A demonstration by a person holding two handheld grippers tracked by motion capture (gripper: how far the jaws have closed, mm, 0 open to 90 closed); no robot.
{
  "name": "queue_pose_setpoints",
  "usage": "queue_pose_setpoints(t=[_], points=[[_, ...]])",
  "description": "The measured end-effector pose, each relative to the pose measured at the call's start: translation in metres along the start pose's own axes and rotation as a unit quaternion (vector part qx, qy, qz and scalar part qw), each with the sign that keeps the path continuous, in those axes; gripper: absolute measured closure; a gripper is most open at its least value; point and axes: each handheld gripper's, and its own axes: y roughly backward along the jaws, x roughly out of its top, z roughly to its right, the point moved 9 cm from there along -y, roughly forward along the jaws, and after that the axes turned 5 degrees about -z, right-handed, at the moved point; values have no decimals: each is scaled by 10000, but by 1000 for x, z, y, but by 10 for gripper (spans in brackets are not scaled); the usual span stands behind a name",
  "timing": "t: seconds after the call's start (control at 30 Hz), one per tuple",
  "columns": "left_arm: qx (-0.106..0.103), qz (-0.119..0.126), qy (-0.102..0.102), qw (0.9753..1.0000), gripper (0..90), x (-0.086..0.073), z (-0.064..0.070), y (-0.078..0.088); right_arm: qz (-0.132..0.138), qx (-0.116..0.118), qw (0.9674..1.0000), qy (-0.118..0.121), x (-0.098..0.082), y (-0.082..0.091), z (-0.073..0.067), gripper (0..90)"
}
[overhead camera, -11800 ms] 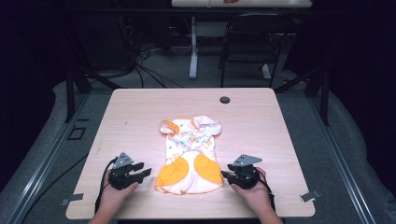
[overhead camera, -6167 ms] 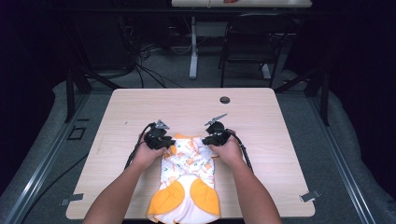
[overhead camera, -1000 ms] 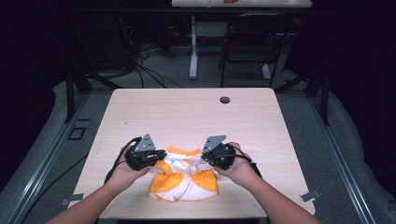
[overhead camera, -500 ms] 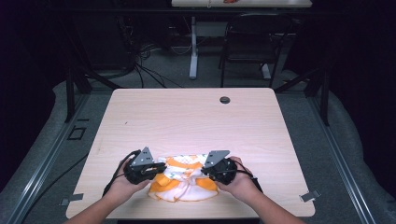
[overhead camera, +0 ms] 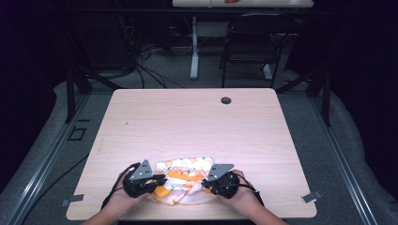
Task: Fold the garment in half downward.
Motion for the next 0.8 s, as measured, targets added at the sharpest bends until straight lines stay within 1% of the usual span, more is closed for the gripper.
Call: queue_pose_setpoints(t=[0.03,0.07,0.13,0.17,0.2,0.23,0.27,0.3,0.33,0.37,0.4,0.43,0.47,0.5,0.53,0.57,0.6,0.63,0.67,0.7,0.73,0.77,0.8], points=[[-36,21,47,10000,753,1,1,2,48,29,10000,-42,0,2,-1,818],[-47,68,79,9999,753,2,1,3,48,29,10000,-42,0,2,-1,818],[-118,142,197,9996,736,8,0,9,127,37,9998,-113,2,6,-1,786],[-129,168,225,9995,715,10,-1,12,265,99,9993,-242,7,13,0,763],[-148,217,288,9992,715,13,-1,15,265,99,9993,-242,7,13,0,763],[-140,272,292,9991,712,17,-3,18,342,97,9990,-276,10,17,1,760],[-142,333,358,9987,695,21,-5,21,494,114,9981,-349,16,24,4,757],[-141,444,493,9977,694,27,-10,27,569,127,9976,-384,20,27,6,760],[-141,444,493,9977,697,27,-10,27,612,102,9972,-419,22,30,8,768],[-52,440,632,9970,721,31,-17,29,637,75,9969,-451,24,31,11,784],[-52,440,632,9970,760,31,-17,29,637,75,9969,-451,24,31,11,784],[-17,381,718,9967,811,31,-20,28,605,-15,9969,-511,26,29,18,829],[26,299,774,9965,811,30,-23,25,605,-15,9969,-511,26,29,18,829],[33,201,787,9967,844,29,-24,21,562,-53,9969,-550,25,26,21,843],[43,88,793,9968,892,28,-25,15,388,-57,9971,-653,23,16,27,869],[23,22,794,9968,892,26,-24,11,388,-57,9971,-653,23,16,27,869],[-17,-70,786,9969,894,25,-23,6,333,-54,9970,-697,21,12,28,873],[-59,-136,771,9969,896,24,-21,3,144,2,9975,-690,17,3,27,875],[-74,-173,767,9969,896,23,-20,0,135,28,9974,-710,17,0,26,876],[-103,-201,779,9967,896,22,-18,-2,135,28,9974,-710,17,0,26,876],[-121,-215,758,9968,897,22,-17,-3,55,92,9975,-705,15,-3,24,875],[-162,-230,745,9968,897,22,-15,-3,29,136,9974,-707,14,-6,22,876],[-163,-196,734,9970,897,22,-14,-3,20,216,9974,-684,13,-7,18,878]])
